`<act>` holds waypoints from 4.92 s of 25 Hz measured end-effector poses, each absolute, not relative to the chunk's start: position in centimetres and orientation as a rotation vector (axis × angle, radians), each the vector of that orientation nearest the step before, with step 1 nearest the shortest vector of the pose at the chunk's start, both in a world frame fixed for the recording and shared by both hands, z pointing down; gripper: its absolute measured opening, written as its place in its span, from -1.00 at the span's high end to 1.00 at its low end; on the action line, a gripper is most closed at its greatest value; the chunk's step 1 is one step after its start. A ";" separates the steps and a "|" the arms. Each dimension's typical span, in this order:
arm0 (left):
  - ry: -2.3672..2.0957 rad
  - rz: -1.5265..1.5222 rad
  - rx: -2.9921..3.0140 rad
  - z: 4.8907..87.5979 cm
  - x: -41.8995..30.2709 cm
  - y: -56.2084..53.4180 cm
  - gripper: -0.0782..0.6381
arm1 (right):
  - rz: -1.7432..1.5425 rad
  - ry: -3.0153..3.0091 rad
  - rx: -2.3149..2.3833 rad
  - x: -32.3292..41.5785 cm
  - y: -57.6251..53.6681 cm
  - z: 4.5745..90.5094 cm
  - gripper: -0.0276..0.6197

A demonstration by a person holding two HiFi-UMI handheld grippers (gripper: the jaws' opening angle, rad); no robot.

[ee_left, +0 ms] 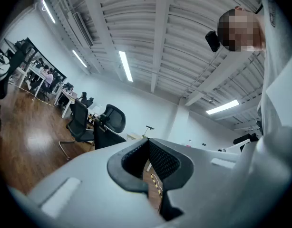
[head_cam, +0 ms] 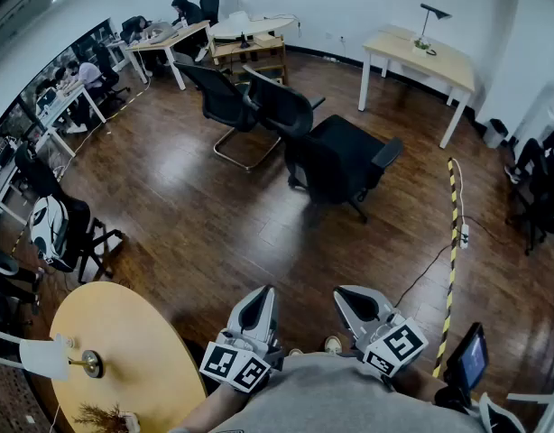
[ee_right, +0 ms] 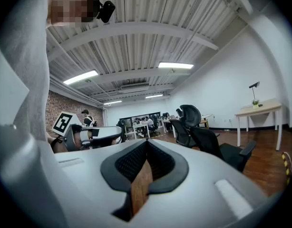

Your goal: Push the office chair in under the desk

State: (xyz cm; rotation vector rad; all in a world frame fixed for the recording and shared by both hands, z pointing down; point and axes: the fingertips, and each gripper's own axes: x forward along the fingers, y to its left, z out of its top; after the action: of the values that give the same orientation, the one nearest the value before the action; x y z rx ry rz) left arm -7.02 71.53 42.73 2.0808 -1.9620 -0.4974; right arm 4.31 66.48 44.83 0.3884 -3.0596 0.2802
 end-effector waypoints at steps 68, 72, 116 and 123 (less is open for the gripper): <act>-1.733 -0.361 2.212 44.2 -35.5 30.9 0.78 | 0.330 -2.871 0.939 -17.2 26.0 48.5 0.00; -1.807 -0.353 2.188 43.9 -37.4 31.2 0.78 | 0.326 -2.863 0.842 -19.7 24.2 49.6 -0.20; -0.916 0.379 2.748 49.9 -39.4 16.7 -0.02 | 0.467 -2.885 0.332 -18.3 25.7 50.7 0.52; -0.899 0.329 2.757 50.2 -37.3 18.1 0.00 | 0.505 -2.872 0.359 -16.1 26.2 50.9 0.54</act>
State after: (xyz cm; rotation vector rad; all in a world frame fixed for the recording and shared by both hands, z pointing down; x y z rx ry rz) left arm -37.25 18.12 50.18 2.7571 -0.8992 0.3288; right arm -16.07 26.19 50.91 0.3586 -2.8716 0.5048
